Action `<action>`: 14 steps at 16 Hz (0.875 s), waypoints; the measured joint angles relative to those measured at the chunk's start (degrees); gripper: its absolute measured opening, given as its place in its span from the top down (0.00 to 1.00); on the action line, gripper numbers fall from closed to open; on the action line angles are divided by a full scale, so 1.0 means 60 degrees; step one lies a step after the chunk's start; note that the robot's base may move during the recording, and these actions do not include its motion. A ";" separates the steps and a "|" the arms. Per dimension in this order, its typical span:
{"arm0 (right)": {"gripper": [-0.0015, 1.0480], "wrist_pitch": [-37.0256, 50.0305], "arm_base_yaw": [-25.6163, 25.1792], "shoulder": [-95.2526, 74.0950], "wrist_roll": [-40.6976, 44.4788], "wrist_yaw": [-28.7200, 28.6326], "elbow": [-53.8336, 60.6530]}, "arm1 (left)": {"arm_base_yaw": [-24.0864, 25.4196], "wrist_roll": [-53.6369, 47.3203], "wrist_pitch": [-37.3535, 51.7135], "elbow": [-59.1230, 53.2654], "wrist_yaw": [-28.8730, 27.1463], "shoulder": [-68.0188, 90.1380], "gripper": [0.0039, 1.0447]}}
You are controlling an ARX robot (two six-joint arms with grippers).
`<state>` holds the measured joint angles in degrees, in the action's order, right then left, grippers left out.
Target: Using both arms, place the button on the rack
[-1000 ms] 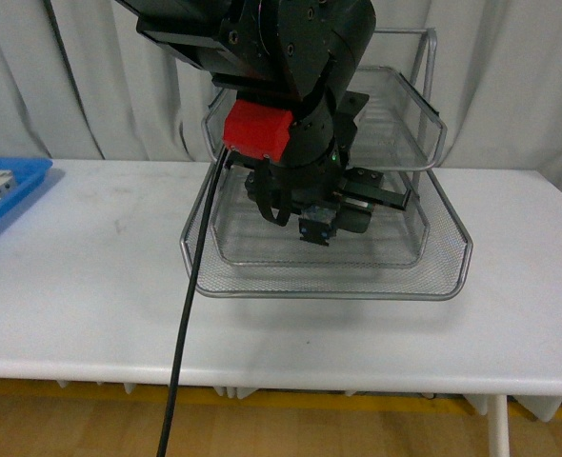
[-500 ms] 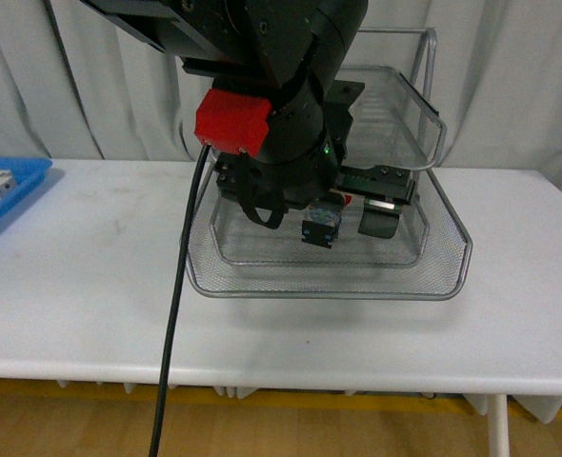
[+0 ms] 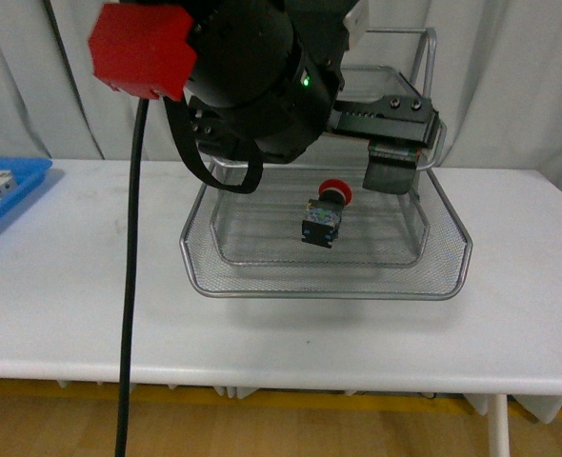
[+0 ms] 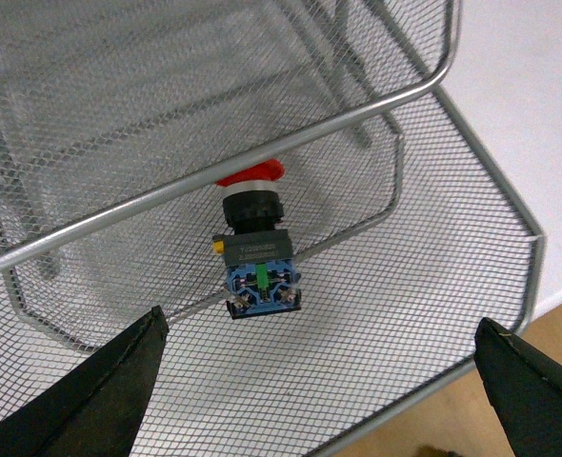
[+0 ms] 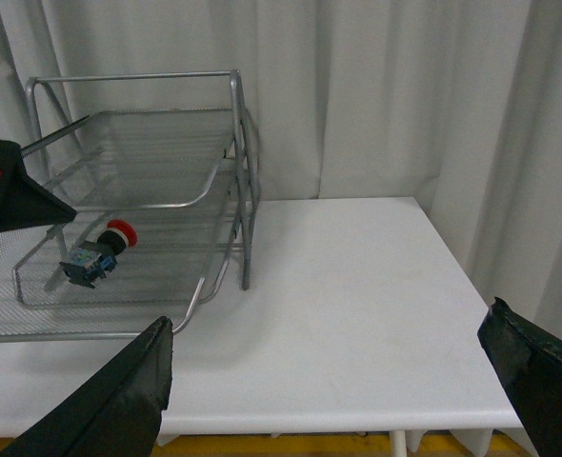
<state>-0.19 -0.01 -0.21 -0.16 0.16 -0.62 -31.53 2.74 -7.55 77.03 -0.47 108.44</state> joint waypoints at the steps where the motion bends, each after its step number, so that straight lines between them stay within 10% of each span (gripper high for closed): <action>1: 0.06 0.0000 0.0000 0.0000 0.0000 0.0000 0.0000 | -0.0029 -0.0076 0.0175 -0.0550 0.0022 -0.0663 0.06; 4: 0.06 0.0000 0.0000 -0.0004 0.0000 0.0000 0.0000 | -0.0025 -0.0350 0.0590 -0.1708 -0.0317 -0.2404 0.06; 7: 0.06 -0.0004 0.0000 0.0000 0.0000 -0.0018 0.0000 | 0.0503 -0.0452 0.7049 -0.5657 -0.4226 -0.4816 0.37; 12: 0.06 -0.0004 0.0000 -0.0004 0.0000 -0.0022 0.0000 | 0.2510 -0.0419 0.8633 -0.9774 -0.2663 -0.7555 0.99; 14: 0.06 0.0000 0.0000 -0.0004 0.0000 -0.0022 0.0000 | 0.2962 -0.0463 0.8604 -1.0360 -0.2324 -0.8225 0.99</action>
<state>-0.19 -0.01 -0.23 -0.16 0.03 -0.62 -13.76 -0.03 44.07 14.87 -14.41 59.09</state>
